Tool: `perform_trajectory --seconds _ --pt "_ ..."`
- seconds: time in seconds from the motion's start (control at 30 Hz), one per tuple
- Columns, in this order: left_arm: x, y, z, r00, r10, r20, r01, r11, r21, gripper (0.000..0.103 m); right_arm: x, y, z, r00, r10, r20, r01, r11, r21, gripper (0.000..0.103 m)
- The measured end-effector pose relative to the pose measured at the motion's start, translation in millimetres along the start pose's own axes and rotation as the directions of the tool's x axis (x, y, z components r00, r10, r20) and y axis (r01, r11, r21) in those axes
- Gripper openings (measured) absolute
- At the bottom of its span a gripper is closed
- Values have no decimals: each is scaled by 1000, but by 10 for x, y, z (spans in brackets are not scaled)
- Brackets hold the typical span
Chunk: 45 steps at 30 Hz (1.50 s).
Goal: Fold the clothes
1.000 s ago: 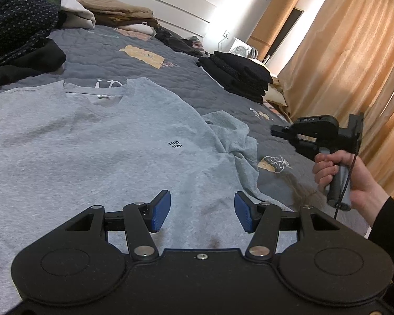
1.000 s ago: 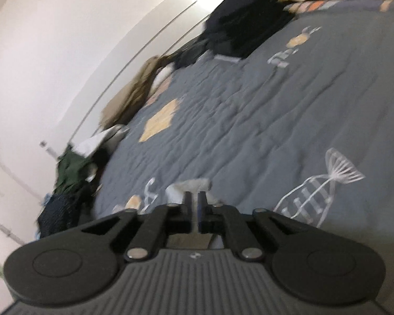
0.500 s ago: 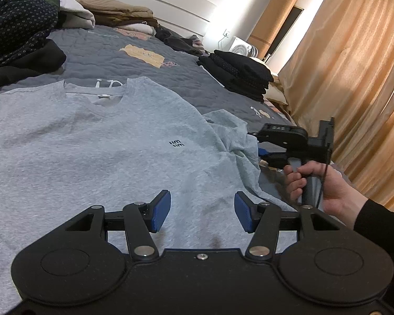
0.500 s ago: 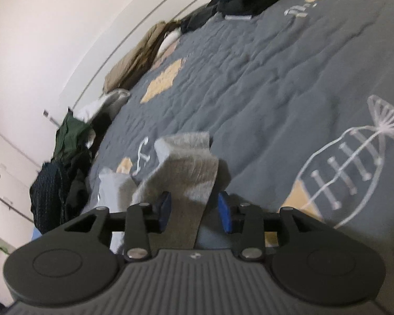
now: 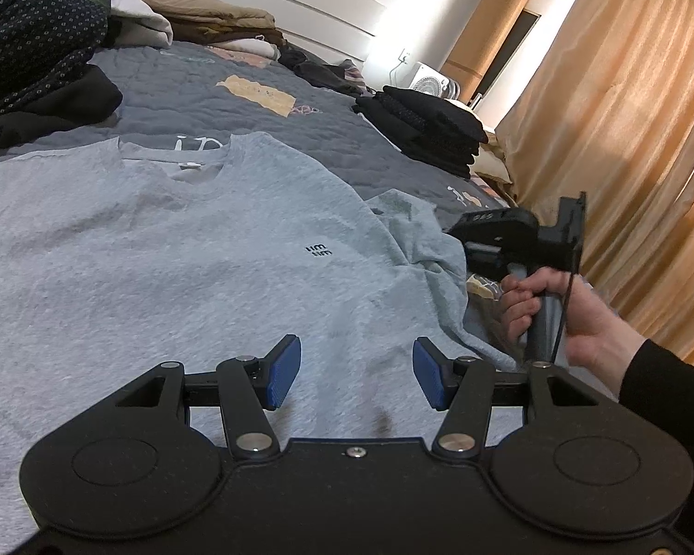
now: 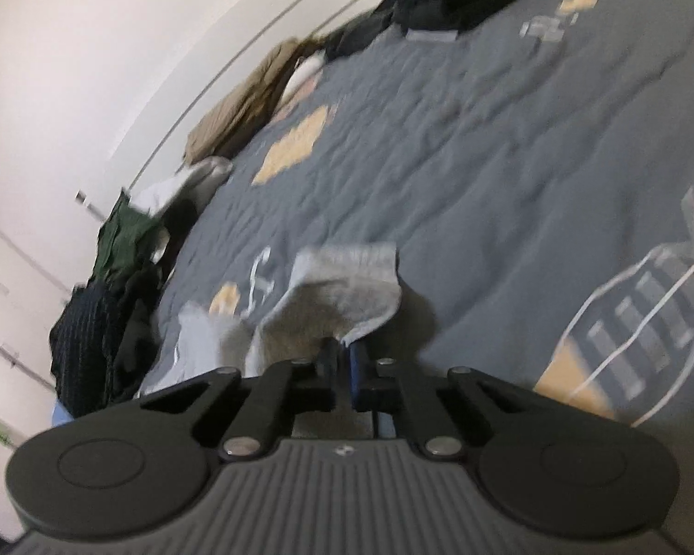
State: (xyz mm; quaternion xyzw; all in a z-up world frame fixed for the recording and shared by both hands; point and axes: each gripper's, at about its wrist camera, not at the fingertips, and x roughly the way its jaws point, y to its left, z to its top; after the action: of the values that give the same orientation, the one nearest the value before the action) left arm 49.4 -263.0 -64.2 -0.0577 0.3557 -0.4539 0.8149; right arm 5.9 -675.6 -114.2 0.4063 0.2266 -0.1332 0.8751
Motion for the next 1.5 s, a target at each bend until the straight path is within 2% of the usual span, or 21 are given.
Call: perform_trajectory --seconds 0.13,0.43,0.6,0.7,0.83,0.9,0.97,1.23,1.5 --pt "-5 -2 -1 1000 -2 1 2 1000 0 53 -340 81 229 988 -94 125 103 992 -69 3" --pt "21 -4 -5 1000 -3 -6 3 1000 11 53 -398 -10 228 973 -192 125 210 966 -148 4" --pt "28 8 2 1000 -6 -7 7 1000 7 53 -432 -61 227 961 -245 129 267 945 -191 10" --pt "32 -2 5 1000 -17 -12 17 1000 5 53 -663 -190 301 973 -191 132 203 976 -79 16" --pt "37 -54 -4 999 -29 -15 29 999 20 53 -779 -324 281 985 -157 77 157 988 2 23" --pt "39 -78 -9 999 -33 -15 33 999 26 53 -793 -420 224 992 -121 27 119 990 81 27" --pt "45 -87 -13 999 -34 -16 34 999 29 53 -803 -507 147 997 -77 -9 78 984 163 28" --pt "63 -124 -34 999 -37 -19 37 998 41 53 -703 -530 -80 999 23 -46 -7 945 327 34" --pt "70 -121 -42 999 -32 -26 33 998 47 53 -487 -612 -240 999 31 -28 -16 895 447 36"
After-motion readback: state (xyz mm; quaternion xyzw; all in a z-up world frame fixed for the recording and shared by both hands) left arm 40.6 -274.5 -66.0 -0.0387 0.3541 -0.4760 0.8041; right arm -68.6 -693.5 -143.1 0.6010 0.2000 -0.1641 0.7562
